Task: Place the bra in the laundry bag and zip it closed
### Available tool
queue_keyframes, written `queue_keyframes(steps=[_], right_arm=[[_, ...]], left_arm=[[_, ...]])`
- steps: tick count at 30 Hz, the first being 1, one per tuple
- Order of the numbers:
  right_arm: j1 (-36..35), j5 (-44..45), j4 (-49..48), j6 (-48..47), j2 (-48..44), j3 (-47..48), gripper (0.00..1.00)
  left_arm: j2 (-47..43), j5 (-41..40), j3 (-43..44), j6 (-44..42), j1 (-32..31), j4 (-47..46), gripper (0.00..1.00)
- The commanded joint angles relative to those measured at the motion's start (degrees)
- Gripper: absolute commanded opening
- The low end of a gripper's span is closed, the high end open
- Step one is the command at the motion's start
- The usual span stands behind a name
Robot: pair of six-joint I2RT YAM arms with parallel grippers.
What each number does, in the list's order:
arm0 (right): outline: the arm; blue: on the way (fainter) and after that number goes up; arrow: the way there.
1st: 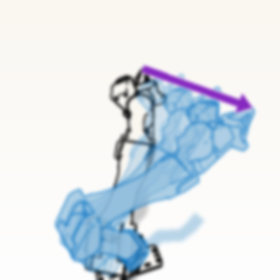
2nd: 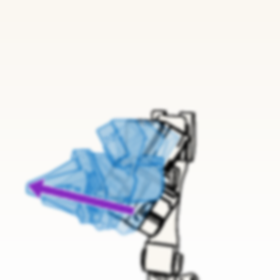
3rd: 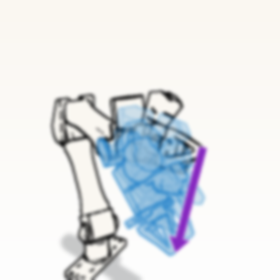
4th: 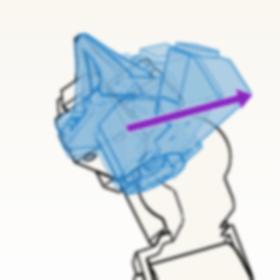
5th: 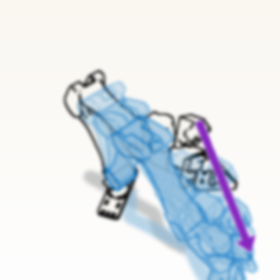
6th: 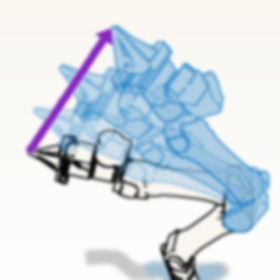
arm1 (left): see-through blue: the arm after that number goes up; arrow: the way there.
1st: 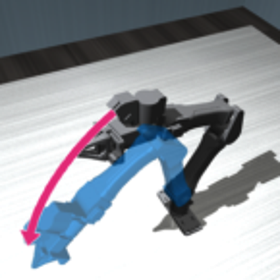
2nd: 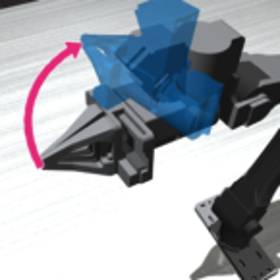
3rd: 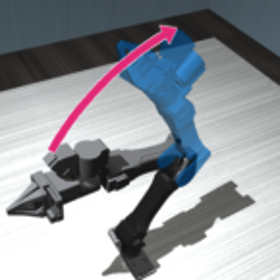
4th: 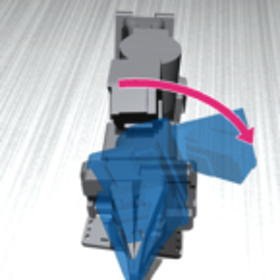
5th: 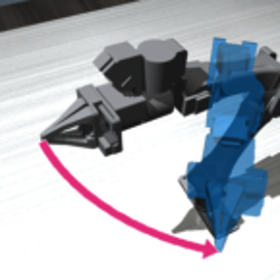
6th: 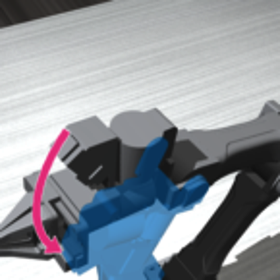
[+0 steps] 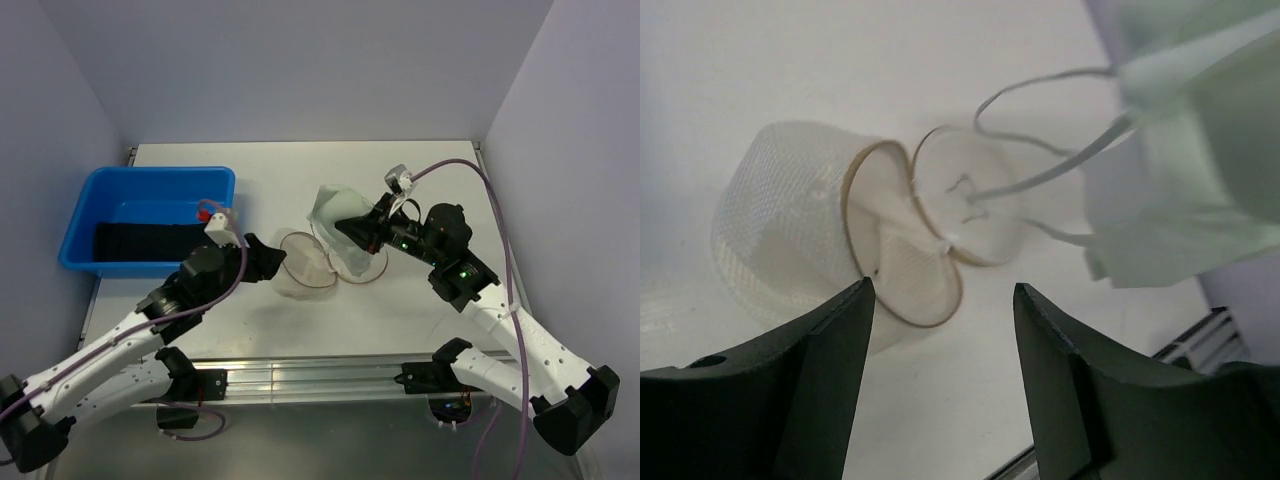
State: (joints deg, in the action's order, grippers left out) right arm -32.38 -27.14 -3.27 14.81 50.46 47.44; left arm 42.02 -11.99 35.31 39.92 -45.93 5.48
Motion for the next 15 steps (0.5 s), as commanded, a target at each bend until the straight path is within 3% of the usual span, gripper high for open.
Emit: queue_keyframes(steps=[1, 7, 15], right_arm=[[0.83, 4.01, -10.43, 2.59, 1.48, -1.30, 0.00], [0.92, 4.90, -15.80, 4.17, 4.64, -3.05, 0.00], [1.00, 1.65, -21.69, 6.37, 7.28, -7.97, 0.00]], left_arm=[[8.04, -1.63, -0.24, 1.56, 0.05, -2.13, 0.64], [20.44, -3.91, 1.86, -0.98, 0.14, -7.14, 0.58], [28.11, -7.97, 3.10, -3.10, 1.63, -10.65, 0.47]])
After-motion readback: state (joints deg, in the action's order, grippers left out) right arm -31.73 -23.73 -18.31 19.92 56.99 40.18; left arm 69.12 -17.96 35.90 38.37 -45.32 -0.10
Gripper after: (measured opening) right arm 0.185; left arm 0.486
